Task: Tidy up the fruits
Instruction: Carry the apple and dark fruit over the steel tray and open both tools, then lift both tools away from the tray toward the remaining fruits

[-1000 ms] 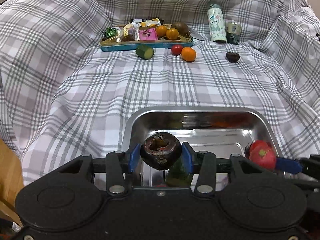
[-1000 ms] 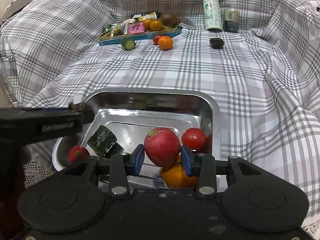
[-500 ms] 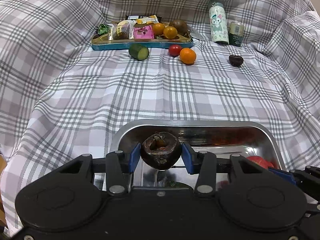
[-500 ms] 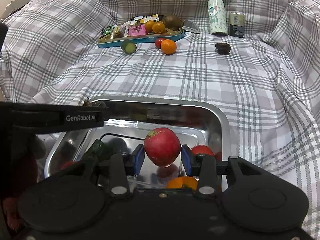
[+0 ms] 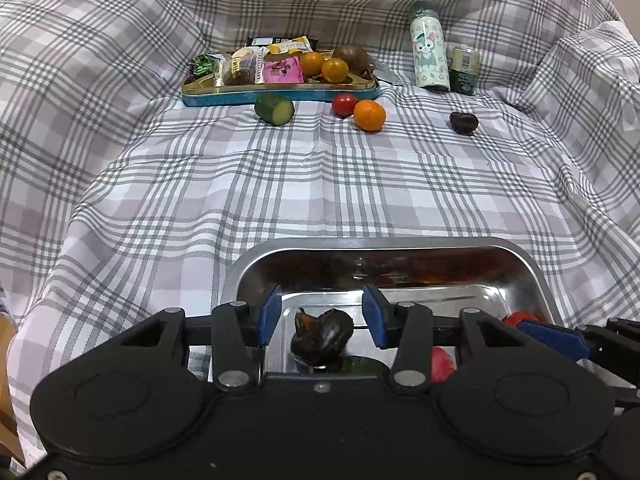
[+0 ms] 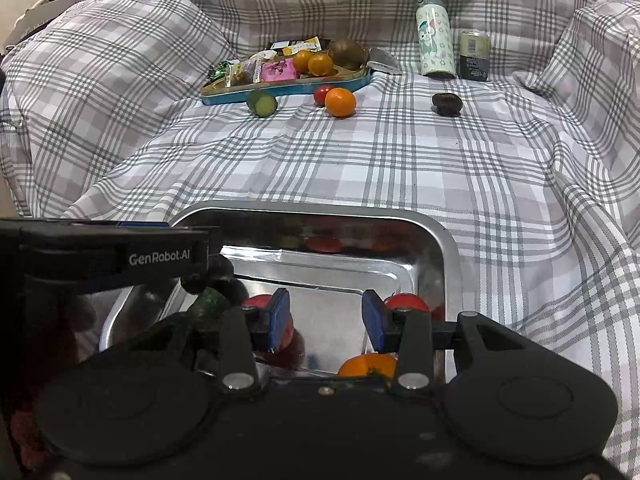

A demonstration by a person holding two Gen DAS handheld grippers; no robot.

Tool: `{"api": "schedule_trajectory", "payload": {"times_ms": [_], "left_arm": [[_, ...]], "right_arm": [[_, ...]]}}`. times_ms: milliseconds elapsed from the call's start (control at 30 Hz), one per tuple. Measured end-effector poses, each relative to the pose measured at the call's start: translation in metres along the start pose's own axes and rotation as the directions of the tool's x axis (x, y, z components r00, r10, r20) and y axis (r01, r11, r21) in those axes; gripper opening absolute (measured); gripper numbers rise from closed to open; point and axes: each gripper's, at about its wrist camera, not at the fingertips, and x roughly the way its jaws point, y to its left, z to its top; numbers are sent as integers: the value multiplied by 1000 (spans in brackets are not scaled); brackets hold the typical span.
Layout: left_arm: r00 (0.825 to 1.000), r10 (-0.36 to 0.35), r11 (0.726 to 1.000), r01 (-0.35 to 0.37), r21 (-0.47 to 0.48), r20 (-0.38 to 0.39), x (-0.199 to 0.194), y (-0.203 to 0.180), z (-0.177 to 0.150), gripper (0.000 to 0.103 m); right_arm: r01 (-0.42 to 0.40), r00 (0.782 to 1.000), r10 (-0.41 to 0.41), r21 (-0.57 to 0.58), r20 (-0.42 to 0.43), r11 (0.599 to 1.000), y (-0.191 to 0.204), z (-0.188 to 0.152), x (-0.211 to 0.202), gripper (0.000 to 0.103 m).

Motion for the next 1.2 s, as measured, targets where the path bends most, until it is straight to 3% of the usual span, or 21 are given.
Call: {"api": "schedule_trajectory", "payload": {"times_ms": [433,767,1200], "left_arm": [[1000,0,1000,0,-10,-20,-7,-1,-7,53],[1000,11,1000,-11,-2,12,-15,-3,-4,53],[996,48,998,-52,41,75,-8,4,27,53]], "right_arm": [[5,1000,-5,8,15,1000,-1,-1,-4,42],[11,1000,-11,9,22,1000,-4,1,-4,42],[59,995,-60,9,76,998,-31,38,9,42]]}}
